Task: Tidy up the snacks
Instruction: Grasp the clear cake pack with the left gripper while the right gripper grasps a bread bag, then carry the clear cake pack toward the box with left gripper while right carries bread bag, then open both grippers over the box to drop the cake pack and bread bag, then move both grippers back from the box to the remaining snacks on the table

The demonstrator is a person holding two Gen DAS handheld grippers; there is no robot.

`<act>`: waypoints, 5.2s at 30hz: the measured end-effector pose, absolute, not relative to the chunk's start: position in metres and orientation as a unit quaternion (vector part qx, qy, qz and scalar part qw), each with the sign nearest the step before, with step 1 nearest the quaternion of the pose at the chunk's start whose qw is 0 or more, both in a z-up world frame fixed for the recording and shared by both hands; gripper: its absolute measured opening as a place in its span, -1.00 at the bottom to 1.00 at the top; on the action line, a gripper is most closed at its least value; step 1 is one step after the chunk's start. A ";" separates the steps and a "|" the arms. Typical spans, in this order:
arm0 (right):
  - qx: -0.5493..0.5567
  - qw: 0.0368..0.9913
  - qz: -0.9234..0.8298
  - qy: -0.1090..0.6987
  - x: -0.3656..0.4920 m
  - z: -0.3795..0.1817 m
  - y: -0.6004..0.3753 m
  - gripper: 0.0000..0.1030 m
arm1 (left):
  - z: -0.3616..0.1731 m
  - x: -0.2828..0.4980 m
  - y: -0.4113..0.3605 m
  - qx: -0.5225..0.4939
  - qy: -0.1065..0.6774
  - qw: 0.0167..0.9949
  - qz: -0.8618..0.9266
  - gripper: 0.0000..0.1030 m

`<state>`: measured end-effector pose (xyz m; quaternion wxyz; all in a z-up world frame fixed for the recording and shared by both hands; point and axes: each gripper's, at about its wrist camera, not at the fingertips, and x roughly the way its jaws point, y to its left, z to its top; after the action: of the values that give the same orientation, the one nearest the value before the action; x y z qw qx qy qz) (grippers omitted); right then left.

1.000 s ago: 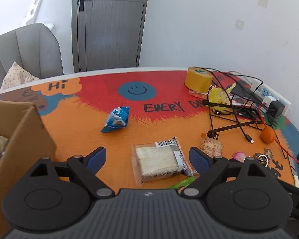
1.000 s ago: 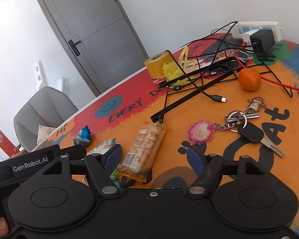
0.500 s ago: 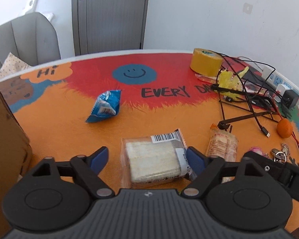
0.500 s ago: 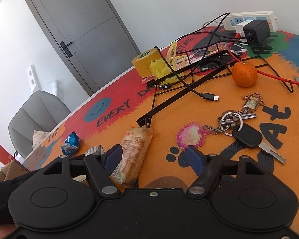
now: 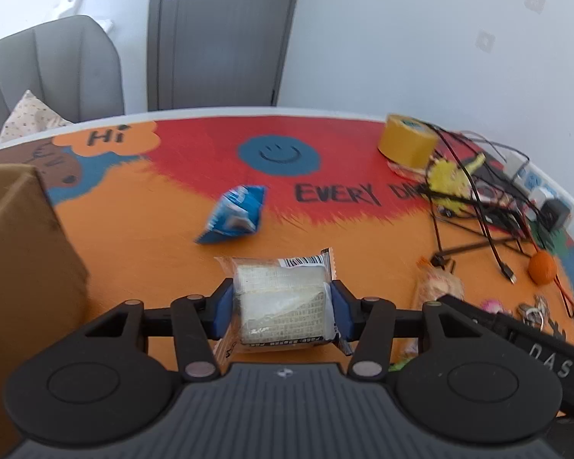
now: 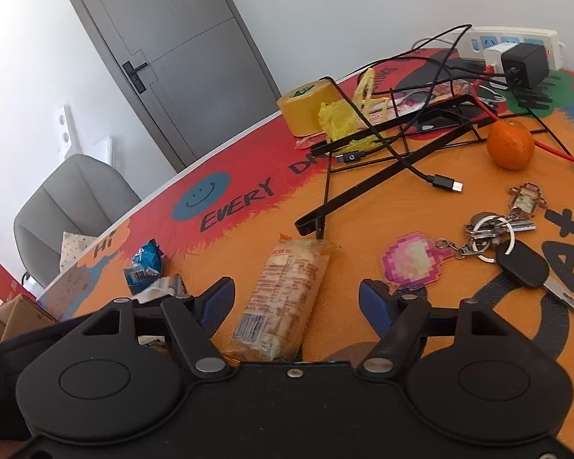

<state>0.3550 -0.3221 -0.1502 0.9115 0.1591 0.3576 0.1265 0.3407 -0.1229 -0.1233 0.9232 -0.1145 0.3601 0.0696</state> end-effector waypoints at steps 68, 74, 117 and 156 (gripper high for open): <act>0.120 0.940 0.186 0.261 0.261 -0.078 -0.270 -0.28 | -0.031 0.217 -0.071 -0.140 0.248 0.955 0.089 0.00; 0.114 0.938 0.205 0.255 0.253 -0.072 -0.254 -0.28 | -0.024 0.202 -0.053 -0.145 0.238 0.955 0.099 0.00; 0.038 0.918 0.283 0.276 0.243 -0.056 -0.106 -0.28 | -0.031 0.165 0.086 -0.216 0.219 0.937 0.162 0.45; 0.087 0.929 0.208 0.292 0.234 -0.062 -0.202 0.94 | -0.037 0.176 0.023 -0.169 0.275 0.939 0.122 0.93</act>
<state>0.2338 -0.2022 -0.0621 0.9293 0.0874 0.2920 0.2084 0.1764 0.0230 -0.0374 0.9387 -0.1686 0.2751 0.1217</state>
